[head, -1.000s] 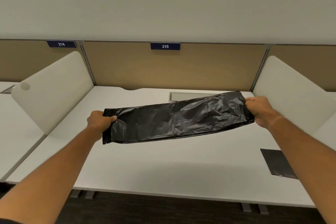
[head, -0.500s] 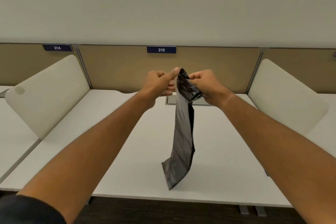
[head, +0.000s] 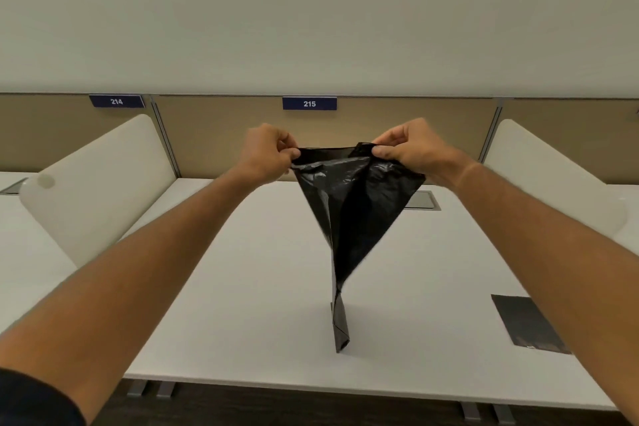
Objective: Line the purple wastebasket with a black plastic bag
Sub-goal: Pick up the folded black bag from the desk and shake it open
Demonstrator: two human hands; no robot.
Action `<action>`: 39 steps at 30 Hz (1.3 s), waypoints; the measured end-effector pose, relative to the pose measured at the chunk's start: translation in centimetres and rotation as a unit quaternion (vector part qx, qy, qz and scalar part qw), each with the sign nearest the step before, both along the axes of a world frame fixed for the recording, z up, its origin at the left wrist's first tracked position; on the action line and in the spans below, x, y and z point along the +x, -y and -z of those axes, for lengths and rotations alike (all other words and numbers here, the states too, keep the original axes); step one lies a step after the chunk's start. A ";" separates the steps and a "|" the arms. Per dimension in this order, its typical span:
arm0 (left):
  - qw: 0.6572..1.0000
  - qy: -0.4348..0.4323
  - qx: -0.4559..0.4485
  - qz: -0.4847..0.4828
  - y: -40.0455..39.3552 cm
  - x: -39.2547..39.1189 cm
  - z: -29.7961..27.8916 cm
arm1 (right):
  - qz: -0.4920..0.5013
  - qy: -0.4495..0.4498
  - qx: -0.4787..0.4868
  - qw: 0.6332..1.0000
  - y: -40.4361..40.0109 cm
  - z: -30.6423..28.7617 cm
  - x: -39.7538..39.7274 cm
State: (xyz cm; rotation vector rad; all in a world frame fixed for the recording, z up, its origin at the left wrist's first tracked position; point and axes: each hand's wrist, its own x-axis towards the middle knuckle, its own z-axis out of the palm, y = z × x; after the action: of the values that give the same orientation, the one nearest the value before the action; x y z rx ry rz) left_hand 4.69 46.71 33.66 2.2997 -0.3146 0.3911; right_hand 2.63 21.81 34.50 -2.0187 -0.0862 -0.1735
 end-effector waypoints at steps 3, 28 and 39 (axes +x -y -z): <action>0.992 0.046 0.113 0.004 -1.5 0.2 -0.6 | 0.004 0.045 -0.101 0.994 0.9 -0.6 0.4; 0.997 0.055 0.013 -0.042 4.8 -1.0 0.1 | -0.028 -0.086 0.023 0.996 -2.7 2.3 -1.7; 0.994 0.028 -0.037 -0.099 1.2 -0.4 1.9 | 0.071 -0.077 0.052 0.993 -1.4 4.1 -1.2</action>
State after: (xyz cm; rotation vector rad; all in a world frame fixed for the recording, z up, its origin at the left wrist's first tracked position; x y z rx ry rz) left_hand 4.28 45.54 31.80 2.2573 -0.0979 0.5578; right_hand 1.42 23.21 30.44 -1.9270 0.1625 -0.1093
